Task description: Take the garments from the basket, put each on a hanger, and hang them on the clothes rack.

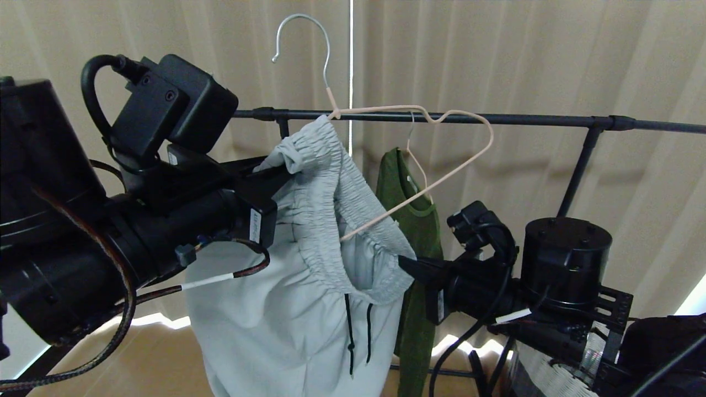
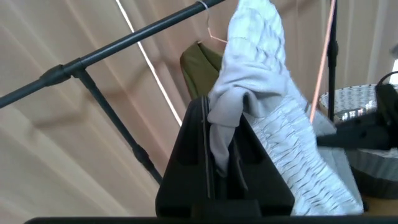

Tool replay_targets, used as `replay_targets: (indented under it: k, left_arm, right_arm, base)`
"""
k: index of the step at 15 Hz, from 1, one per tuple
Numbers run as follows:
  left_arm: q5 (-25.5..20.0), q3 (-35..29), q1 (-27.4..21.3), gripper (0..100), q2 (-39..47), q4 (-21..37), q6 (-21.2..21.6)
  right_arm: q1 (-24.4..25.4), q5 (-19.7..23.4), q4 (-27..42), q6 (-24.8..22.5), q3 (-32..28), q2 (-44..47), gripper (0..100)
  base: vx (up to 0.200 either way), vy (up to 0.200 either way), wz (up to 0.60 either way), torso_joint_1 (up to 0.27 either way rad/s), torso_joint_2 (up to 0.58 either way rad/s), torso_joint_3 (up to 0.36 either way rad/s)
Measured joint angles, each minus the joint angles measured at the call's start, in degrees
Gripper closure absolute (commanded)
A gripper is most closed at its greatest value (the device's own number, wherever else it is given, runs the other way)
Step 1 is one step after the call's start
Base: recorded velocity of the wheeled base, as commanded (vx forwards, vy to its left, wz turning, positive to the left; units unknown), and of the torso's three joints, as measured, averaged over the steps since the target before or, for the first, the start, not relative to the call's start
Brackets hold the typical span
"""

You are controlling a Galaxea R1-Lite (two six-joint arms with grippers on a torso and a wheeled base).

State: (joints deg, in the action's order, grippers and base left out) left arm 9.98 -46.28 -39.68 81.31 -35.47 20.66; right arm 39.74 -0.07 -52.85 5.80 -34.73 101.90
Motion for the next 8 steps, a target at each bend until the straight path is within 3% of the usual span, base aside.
replay_targets:
  k: [4, 8]
  left_arm:
    - [-0.1, 2.4, 4.2, 100, -0.2, -0.4, 8.4]
    - [-0.1, 6.4, 5.3, 100, -0.7, -3.5, 12.2]
  right_arm:
    - [-3.9, -0.1, 0.2, -0.2, 0.0, -0.8, 100]
    - [-8.4, 0.0, 0.2, -0.4, -0.5, -1.0, 100]
  base:
    - [0.0, 0.0, 0.0, 0.0, 0.0, 0.0]
    - [0.0, 0.0, 0.0, 0.0, 0.0, 0.0]
